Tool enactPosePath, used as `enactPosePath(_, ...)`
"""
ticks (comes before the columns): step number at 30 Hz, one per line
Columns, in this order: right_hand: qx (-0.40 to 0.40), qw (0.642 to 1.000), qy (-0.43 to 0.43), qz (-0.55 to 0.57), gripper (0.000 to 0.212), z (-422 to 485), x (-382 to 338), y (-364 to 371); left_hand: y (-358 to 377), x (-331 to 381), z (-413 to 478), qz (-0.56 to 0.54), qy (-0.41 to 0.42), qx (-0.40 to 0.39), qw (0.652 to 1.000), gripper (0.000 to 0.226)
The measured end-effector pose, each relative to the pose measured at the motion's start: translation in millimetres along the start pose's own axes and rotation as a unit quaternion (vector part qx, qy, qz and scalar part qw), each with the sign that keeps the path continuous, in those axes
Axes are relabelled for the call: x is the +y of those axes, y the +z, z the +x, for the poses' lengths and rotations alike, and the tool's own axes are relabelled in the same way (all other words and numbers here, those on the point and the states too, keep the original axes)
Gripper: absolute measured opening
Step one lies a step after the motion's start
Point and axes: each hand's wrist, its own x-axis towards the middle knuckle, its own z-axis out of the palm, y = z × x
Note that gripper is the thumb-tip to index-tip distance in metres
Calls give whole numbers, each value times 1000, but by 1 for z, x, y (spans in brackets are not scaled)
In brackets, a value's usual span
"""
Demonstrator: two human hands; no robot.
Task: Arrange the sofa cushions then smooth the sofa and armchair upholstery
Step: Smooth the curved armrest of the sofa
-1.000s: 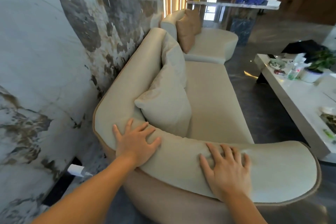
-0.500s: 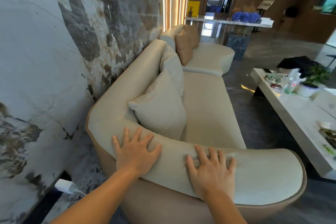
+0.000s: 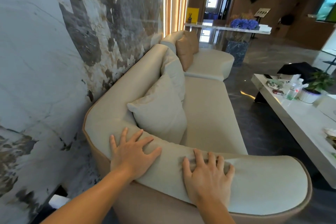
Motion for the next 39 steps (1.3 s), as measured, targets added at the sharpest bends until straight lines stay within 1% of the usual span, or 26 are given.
enactPosePath(17,11,1000,-3,28,68,81,-40,13,5,-8,90,17,-1,10,1000,71)
enactPosePath(22,13,1000,-5,17,66,83,-41,14,4,-9,92,27,6,7,1000,70)
enactPosePath(28,-13,1000,1,1,69,82,-40,14,4,-9,92,39,9,-5,999,68)
enactPosePath(29,-28,1000,-1,2,70,82,-40,13,3,-9,91,44,7,-21,999,67)
enactPosePath(31,-86,996,-13,0,70,84,-38,7,-5,-1,91,56,-9,-79,995,61)
enactPosePath(34,-210,976,-62,13,67,88,-25,-15,-34,25,82,81,-27,-187,979,48)
enactPosePath(35,-244,966,-82,13,66,87,-18,-24,-46,33,76,89,-8,-218,972,44)
enactPosePath(37,-284,952,-110,7,64,82,1,-50,-74,50,56,101,52,-292,950,41)
enactPosePath(38,-307,945,-115,1,64,75,8,-60,-84,55,43,111,70,-329,935,42)
enactPosePath(39,-338,933,-121,-10,66,65,12,-70,-93,59,26,112,69,-369,920,42)
